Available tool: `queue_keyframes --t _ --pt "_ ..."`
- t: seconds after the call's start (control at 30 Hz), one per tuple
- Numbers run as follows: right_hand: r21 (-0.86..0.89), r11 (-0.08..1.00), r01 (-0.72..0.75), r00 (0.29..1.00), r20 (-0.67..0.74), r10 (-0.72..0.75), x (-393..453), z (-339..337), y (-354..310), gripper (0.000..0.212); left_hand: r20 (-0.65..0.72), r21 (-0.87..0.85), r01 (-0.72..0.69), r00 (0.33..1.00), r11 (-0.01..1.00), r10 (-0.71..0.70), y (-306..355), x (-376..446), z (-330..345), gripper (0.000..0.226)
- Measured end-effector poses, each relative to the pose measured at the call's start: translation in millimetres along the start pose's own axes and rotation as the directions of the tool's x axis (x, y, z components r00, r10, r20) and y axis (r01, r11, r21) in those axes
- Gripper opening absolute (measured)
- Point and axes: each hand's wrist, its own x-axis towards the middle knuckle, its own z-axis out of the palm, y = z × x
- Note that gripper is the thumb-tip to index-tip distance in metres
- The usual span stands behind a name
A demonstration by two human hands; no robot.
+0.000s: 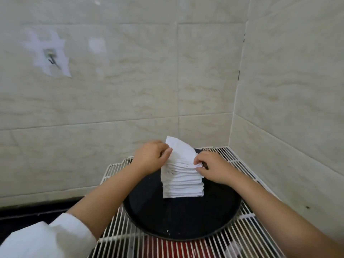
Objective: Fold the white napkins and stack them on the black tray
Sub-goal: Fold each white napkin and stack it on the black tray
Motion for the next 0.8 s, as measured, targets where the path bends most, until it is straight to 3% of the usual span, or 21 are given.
queue_keyframes --t 0.1,0.27,0.5,0.6,0.7,0.8 --pt "-0.016 1.000 -0.004 1.000 -0.009 0.004 -2.0 -1.4 3.5 0.024 0.044 0.089 -0.002 0.999 0.996 -0.002 7.2 39.3 1.1 0.039" --pt "-0.103 0.995 0.007 0.999 -0.032 -0.010 -8.0 -3.6 2.0 0.022 0.386 0.195 -0.010 0.920 0.981 -0.067 8.9 57.4 30.9 0.045" --pt "-0.217 0.975 0.048 0.998 0.049 -0.038 -11.7 12.9 -8.9 0.026 0.563 0.166 0.085 0.809 0.982 -0.166 -16.0 49.4 55.3 0.061" --pt "-0.198 0.980 0.025 0.999 0.042 -0.017 -13.7 7.2 -12.7 0.026 0.496 0.078 0.098 0.859 0.992 -0.124 -6.5 45.7 40.8 0.058" --pt "-0.181 0.984 -0.001 0.999 -0.033 -0.004 -13.1 -6.1 -23.2 0.029 0.269 -0.050 0.137 0.956 0.989 -0.119 -3.2 30.7 11.7 0.053" --pt "-0.200 0.980 0.010 0.997 -0.075 -0.026 -5.2 -13.2 -54.4 0.030 0.120 0.201 0.106 0.984 0.974 -0.132 -21.9 -6.3 -20.4 0.047"
